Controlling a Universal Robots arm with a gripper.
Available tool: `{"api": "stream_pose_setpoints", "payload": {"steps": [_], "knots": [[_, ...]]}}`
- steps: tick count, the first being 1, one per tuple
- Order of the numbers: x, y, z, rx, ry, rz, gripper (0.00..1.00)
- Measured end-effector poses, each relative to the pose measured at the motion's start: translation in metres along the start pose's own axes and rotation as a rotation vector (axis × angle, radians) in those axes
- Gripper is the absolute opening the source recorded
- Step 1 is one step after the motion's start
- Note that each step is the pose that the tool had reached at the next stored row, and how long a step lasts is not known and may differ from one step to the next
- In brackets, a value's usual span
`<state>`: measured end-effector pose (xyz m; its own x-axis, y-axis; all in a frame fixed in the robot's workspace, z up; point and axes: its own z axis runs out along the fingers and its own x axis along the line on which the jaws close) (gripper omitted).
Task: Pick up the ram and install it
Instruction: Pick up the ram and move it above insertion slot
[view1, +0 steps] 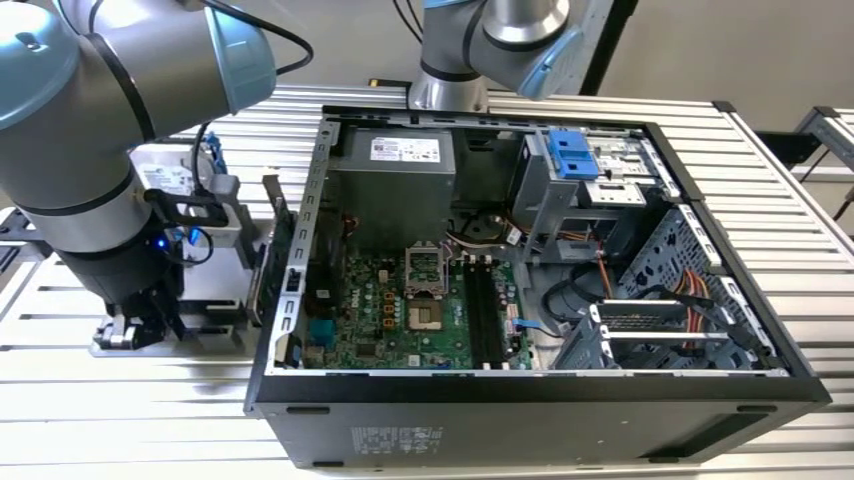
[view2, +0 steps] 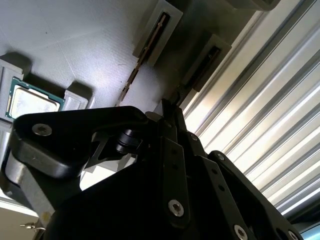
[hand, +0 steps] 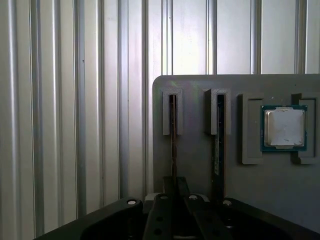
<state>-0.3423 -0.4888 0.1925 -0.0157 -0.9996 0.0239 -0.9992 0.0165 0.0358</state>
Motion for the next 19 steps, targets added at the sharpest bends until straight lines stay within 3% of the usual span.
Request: {"api": "stream_pose_setpoints", "payload": {"steps": [14,19], "knots": [[0.0,0.0,0.0001,0.0001,-0.0002,0.0,0.0],[0.0,0.0001,-0.0031,0.0001,-0.0001,0.0,0.0]]}}
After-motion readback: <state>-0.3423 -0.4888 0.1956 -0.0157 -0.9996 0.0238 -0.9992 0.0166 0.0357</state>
